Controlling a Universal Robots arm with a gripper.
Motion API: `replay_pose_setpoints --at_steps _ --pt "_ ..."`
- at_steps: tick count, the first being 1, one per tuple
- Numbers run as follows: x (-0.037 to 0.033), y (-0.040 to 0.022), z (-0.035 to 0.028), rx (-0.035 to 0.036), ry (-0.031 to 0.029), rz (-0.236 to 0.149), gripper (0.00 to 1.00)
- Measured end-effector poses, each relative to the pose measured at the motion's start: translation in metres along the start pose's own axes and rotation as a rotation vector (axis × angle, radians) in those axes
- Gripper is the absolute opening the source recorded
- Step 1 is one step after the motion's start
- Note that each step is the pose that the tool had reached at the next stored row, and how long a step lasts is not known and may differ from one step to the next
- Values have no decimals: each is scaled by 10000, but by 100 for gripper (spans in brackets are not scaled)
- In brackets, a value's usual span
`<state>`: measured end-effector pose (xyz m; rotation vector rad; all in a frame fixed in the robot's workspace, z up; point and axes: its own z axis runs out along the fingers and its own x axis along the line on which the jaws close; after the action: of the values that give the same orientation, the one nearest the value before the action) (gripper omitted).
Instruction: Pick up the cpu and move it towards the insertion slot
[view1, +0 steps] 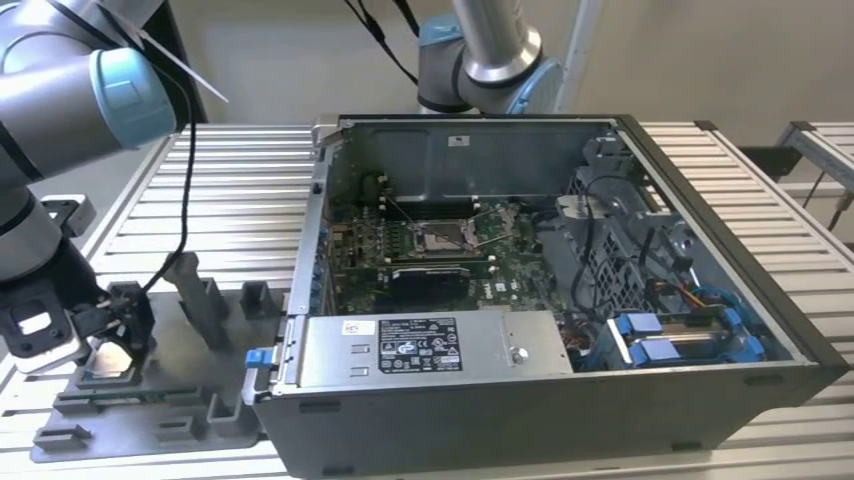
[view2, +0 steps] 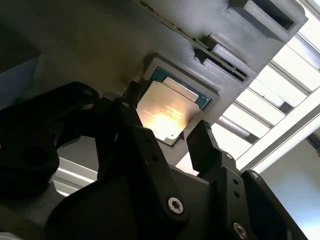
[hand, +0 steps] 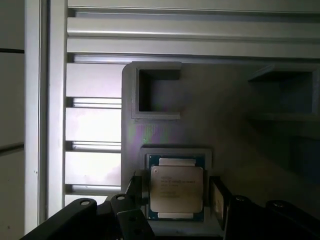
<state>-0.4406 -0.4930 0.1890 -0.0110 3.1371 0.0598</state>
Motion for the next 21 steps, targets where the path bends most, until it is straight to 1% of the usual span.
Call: replay_pose_setpoints --at_steps 11,12,21 --pt "0 0 6 -1 0 -14 100" --pt "0 0 6 -1 -1 -15 0" --pt "0 0 3 -3 3 -18 0"
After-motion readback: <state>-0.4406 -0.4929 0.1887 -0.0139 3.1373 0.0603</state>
